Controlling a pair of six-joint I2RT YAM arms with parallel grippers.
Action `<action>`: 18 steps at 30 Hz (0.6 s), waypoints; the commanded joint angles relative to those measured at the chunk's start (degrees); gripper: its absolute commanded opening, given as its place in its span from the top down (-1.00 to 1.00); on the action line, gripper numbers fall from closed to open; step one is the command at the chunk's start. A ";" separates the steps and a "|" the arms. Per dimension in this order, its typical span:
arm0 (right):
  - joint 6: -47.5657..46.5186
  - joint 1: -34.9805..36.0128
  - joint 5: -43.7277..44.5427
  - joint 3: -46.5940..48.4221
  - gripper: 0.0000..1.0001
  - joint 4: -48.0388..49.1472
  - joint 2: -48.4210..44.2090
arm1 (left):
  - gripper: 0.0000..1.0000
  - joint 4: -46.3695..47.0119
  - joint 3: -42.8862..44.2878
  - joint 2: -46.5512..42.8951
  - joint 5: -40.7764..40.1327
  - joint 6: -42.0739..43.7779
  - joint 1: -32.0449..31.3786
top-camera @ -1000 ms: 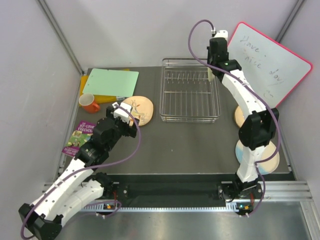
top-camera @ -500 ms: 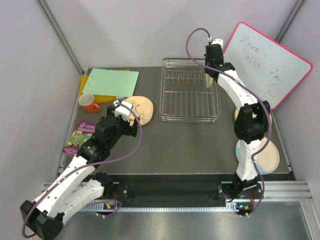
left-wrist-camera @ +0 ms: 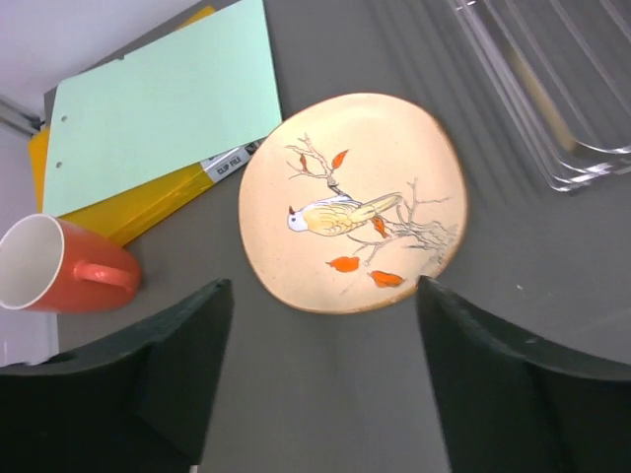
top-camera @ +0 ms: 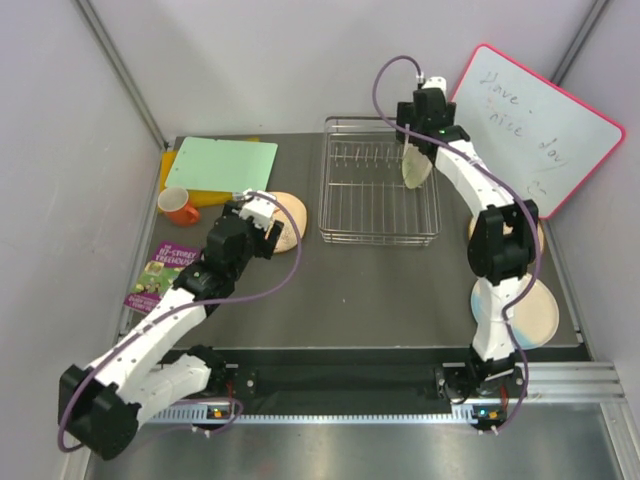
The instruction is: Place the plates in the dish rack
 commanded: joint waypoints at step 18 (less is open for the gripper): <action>-2.30 1.04 -11.87 -26.04 -0.99 6.53 -37.89 | 1.00 2.18 39.52 57.89 21.73 -6.70 17.50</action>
